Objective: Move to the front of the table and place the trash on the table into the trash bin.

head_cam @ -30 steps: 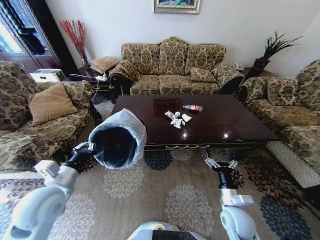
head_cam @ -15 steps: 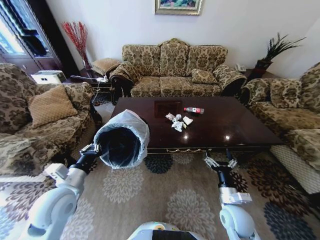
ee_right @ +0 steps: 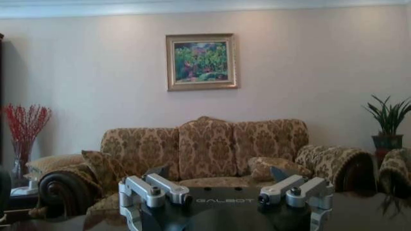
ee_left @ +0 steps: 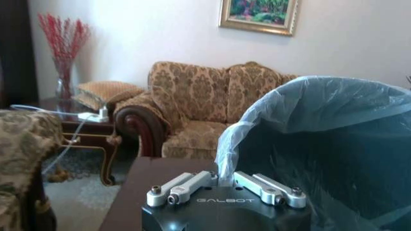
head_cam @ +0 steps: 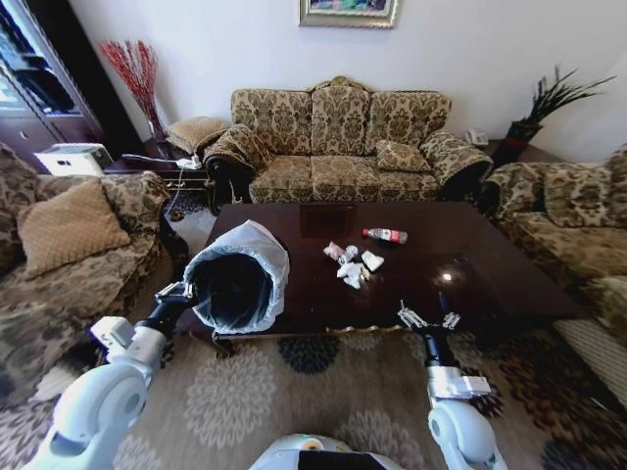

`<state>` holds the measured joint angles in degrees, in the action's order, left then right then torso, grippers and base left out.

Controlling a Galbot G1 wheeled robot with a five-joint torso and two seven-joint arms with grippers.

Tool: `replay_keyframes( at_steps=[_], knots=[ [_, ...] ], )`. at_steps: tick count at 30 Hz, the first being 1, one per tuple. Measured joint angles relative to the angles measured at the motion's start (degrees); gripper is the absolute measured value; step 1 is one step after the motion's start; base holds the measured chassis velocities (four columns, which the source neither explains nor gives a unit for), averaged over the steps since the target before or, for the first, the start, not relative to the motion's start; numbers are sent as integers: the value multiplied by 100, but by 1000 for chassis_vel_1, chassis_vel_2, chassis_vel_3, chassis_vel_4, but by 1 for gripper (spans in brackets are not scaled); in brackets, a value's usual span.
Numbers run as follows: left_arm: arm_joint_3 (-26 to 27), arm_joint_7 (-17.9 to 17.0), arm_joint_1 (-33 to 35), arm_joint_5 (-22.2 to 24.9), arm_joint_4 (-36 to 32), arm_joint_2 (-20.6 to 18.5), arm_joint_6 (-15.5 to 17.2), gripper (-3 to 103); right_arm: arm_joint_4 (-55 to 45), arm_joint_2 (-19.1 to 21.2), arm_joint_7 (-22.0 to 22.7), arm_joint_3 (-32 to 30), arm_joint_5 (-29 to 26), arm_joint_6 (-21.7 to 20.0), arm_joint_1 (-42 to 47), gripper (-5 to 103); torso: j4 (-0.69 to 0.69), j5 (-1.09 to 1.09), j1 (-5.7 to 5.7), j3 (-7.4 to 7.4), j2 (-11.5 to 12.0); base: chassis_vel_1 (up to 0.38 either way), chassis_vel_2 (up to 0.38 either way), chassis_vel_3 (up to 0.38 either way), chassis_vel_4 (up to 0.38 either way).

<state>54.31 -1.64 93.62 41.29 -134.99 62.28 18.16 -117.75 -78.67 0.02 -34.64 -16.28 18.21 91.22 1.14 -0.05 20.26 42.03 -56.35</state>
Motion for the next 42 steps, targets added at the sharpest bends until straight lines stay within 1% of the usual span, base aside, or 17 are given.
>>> replay_keyframes(
  at_steps=[1, 2, 3, 4, 5, 6, 10, 12, 19, 42],
  knots=[
    [0, 1, 2, 3, 2, -2, 3, 0, 1, 0, -2, 1, -1, -1, -3, 100, 1, 1, 1, 1, 0, -122, 117, 117, -25],
    [2, 0, 1, 3, 2, -2, 3, 0, 2, 1, -3, 1, -1, -2, -4, 100, 5, 6, 1, 1, 1, -122, 77, 15, -25],
    [2, 0, 1, 3, 2, -2, 3, 0, 2, 1, -3, 1, -1, -2, -4, 100, 5, 6, 1, 1, 1, -122, 77, 15, -25],
    [4, 0, 2, 4, 2, -2, 3, 0, 3, 2, -3, 2, -1, -3, -4, 100, 6, 11, 0, 1, 1, -25, 77, 15, -9],
    [3, 2, 1, 7, 2, -2, 3, 0, 3, 2, -3, 2, -1, -3, -4, 100, 3, 5, -2, 0, 0, 0, 0, 0, 0],
    [3, 2, 2, 8, 4, -2, 5, 0, 3, 2, -4, 2, -1, -3, -2, 100, 3, 2, -6, -1, 0, 0, 0, 0, 0],
    [5, 4, 4, 8, 3, 0, 5, 0, 3, 2, -4, 2, -1, -3, 6, 100, 6, 6, -23, -10, -8, 18, -14, -21, 19],
    [4, 5, 5, 10, 3, 1, 6, 0, 3, 2, -5, 2, -1, -3, 7, 100, 6, 4, -21, -8, -8, 68, -83, -75, 66],
    [4, 4, 2, 10, 4, 2, 9, 0, 3, 2, -6, 1, -1, -3, 1, 100, 4, 5, -4, -1, -1, 18, -8, -19, 15],
    [3, 2, 3, 6, 4, 5, 9, 0, 0, 2, -5, 0, 1, -3, 5, 100, 4, 5, -10, -3, -2, -2, 0, 1, -1]
  ],
)
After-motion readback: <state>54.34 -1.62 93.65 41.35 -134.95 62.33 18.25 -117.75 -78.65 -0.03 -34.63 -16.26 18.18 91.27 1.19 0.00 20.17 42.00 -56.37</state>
